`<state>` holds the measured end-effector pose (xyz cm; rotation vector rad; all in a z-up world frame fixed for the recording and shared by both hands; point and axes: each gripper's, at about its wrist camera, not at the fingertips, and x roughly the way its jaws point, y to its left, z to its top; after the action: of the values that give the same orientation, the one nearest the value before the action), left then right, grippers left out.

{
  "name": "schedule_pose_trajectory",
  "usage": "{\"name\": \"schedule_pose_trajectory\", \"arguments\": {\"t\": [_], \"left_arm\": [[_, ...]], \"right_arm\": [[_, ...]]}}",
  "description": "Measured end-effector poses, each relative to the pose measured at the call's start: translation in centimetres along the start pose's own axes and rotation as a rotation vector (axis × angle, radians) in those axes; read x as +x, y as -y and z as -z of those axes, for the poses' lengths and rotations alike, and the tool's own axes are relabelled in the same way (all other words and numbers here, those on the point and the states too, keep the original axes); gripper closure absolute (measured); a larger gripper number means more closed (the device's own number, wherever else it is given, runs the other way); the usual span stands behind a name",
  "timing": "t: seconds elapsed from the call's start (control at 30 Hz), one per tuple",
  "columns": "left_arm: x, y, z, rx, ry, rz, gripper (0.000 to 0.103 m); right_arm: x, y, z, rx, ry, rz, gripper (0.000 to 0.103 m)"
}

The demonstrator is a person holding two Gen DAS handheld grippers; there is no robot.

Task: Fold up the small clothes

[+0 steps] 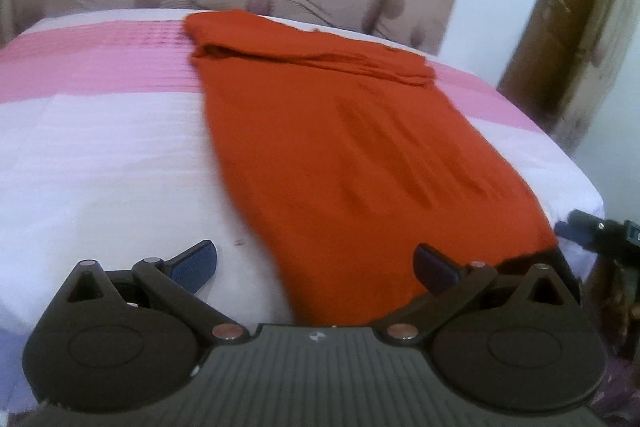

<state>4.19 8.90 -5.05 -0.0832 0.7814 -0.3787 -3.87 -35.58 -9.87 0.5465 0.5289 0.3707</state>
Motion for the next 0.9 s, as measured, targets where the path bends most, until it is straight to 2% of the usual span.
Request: {"name": "schedule_pose_trajectory", "arguments": {"t": [0.07,0.1,0.13,0.2,0.23,0.27,0.3,0.33,0.37,0.4,0.47,0.5,0.53,0.57,0.6,0.63,0.7,0.77,0.8,0.83,0.87,0.9], "left_arm": [[0.4,0.6,0.0,0.032,0.005,-0.019,0.021],[0.3,0.8,0.0,0.046,0.011,-0.021,0.043],[0.3,0.8,0.0,0.049,0.010,-0.017,0.056],[0.2,0.4,-0.1,0.020,0.009,-0.001,0.056],[0.4,0.1,-0.2,0.005,0.011,0.008,0.050],[0.3,-0.1,-0.1,-0.010,0.016,0.025,0.045],[0.3,-0.3,-0.1,-0.019,0.019,0.038,0.028],[0.3,-0.3,-0.1,-0.025,0.020,0.043,0.007],[0.2,-0.3,-0.1,-0.029,0.019,0.045,0.000],[0.2,-0.2,0.0,-0.033,0.022,0.043,0.000],[0.2,-0.2,0.2,-0.022,0.026,0.042,0.003],[0.2,-0.1,0.2,-0.013,0.029,0.033,0.009],[0.2,-0.1,0.2,0.000,0.032,0.026,0.030],[0.1,0.0,0.2,0.017,0.033,0.017,0.048],[0.1,0.1,0.1,0.024,0.025,0.010,0.084],[0.2,-0.2,-0.1,0.011,0.010,0.012,0.097],[0.0,-0.8,-0.2,-0.031,0.004,0.043,0.097],[0.0,-1.0,-0.1,-0.031,-0.004,0.046,0.097],[0.0,-1.0,-0.1,-0.032,-0.002,0.047,0.093],[0.0,-1.2,0.0,-0.041,0.000,0.046,0.080],[0.0,-1.3,0.0,-0.052,0.000,0.059,0.072],[0.0,-1.4,-0.1,-0.061,0.002,0.086,0.048]], "right_arm": [[0.4,0.2,0.1,0.010,-0.014,-0.012,0.024],[0.6,0.2,0.1,0.012,-0.018,-0.015,0.024],[0.8,0.0,0.1,0.006,-0.027,-0.019,0.025],[1.2,-0.5,0.2,-0.022,-0.051,-0.013,0.025],[1.4,-0.7,0.2,-0.034,-0.061,-0.015,0.025],[1.5,-0.9,0.3,-0.036,-0.071,-0.023,0.032],[1.7,-1.0,0.3,-0.037,-0.087,-0.033,0.039],[1.9,-1.1,0.3,-0.042,-0.098,-0.035,0.042],[2.0,-1.3,0.3,-0.051,-0.106,-0.030,0.045],[2.1,-1.5,0.3,-0.069,-0.114,-0.027,0.053],[2.1,-1.7,0.3,-0.086,-0.118,-0.017,0.063],[2.1,-1.6,0.3,-0.082,-0.117,-0.013,0.070],[2.1,-1.3,0.2,-0.072,-0.117,-0.007,0.076],[2.0,-1.0,0.2,-0.060,-0.118,0.006,0.089],[1.8,-0.7,0.1,-0.031,-0.115,0.012,0.094],[1.5,-0.7,0.0,-0.001,-0.098,-0.011,0.094],[0.5,-1.4,-0.4,0.005,-0.056,-0.059,0.094],[0.4,-2.0,-1.0,-0.017,-0.045,-0.066,0.094],[0.5,-2.0,-1.2,-0.019,-0.044,-0.063,0.094],[0.8,-1.8,-1.4,-0.024,-0.050,-0.048,0.094],[1.0,-1.6,-1.4,-0.019,-0.061,-0.045,0.094],[1.2,-1.3,-1.5,-0.006,-0.072,-0.062,0.094]]}}
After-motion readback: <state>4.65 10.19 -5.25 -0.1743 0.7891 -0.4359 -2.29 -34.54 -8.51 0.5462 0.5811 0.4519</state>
